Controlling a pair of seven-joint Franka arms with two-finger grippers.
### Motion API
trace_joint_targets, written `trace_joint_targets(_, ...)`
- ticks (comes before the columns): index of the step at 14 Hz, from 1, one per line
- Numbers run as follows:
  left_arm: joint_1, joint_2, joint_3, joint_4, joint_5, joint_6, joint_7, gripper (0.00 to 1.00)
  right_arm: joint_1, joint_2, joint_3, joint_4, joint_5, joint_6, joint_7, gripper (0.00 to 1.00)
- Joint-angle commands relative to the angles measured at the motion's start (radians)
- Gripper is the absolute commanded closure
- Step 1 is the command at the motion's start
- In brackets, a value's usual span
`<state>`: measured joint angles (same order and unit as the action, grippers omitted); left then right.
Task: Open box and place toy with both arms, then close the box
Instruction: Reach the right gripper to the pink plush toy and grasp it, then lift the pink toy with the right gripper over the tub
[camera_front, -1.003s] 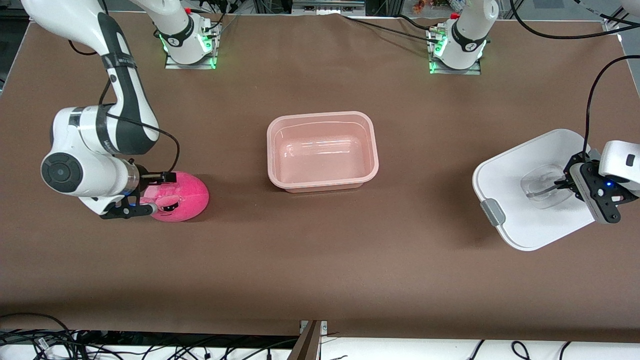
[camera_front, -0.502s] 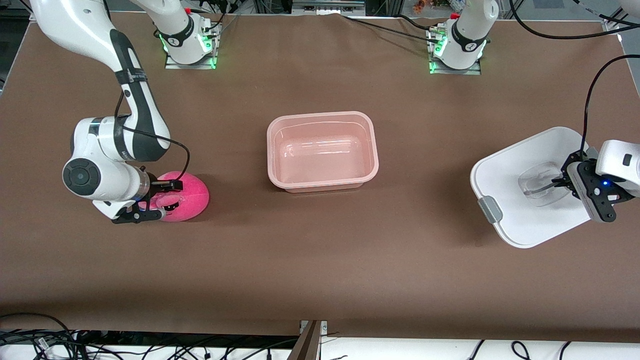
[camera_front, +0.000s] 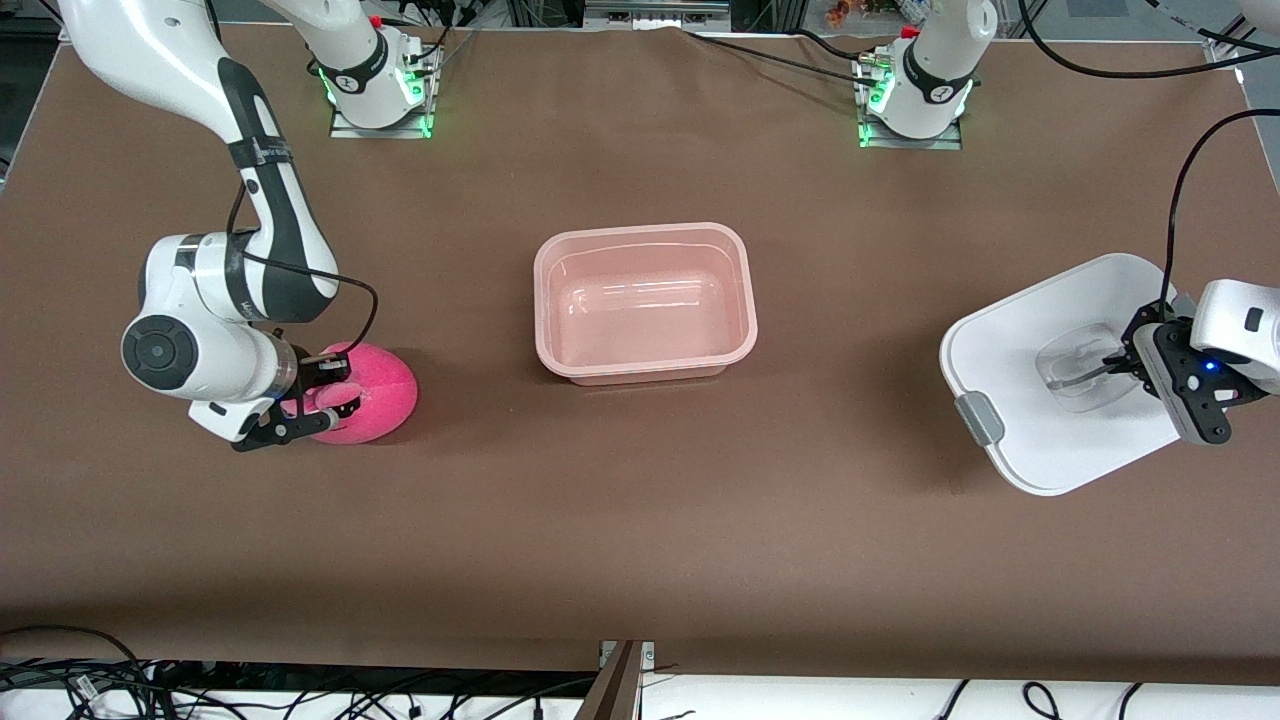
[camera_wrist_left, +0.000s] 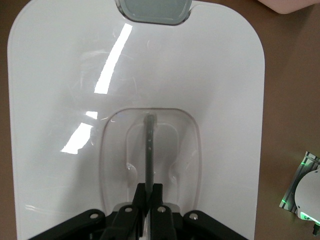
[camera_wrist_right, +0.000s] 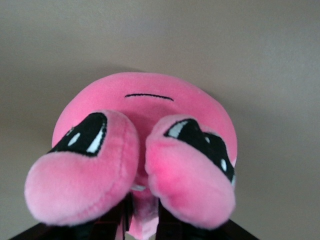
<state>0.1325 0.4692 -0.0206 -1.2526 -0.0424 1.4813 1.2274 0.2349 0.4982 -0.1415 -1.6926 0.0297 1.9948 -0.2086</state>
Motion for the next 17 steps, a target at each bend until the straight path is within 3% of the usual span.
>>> trace_joint_targets(1, 0.007, -0.001, -0.008, 0.015, 0.016, -0.019, 0.017, 1.00, 0.007, -0.049, 0.010, 0.005, 0.006, -0.014, -0.057, 1.00)
trace_joint_targets(8, 0.007, -0.003, -0.007, 0.015, 0.015, -0.019, 0.017, 1.00, 0.040, -0.052, 0.114, 0.301, 0.010, -0.373, -0.521, 1.00)
trace_joint_targets(13, 0.007, -0.003, -0.007, 0.015, 0.016, -0.019, 0.018, 1.00, 0.066, -0.052, 0.325, 0.355, -0.019, -0.410, -0.641, 1.00)
trace_joint_targets(17, 0.006, -0.001, -0.008, 0.015, 0.015, -0.019, 0.017, 1.00, 0.228, -0.049, 0.347, 0.396, -0.037, -0.403, -0.637, 1.00)
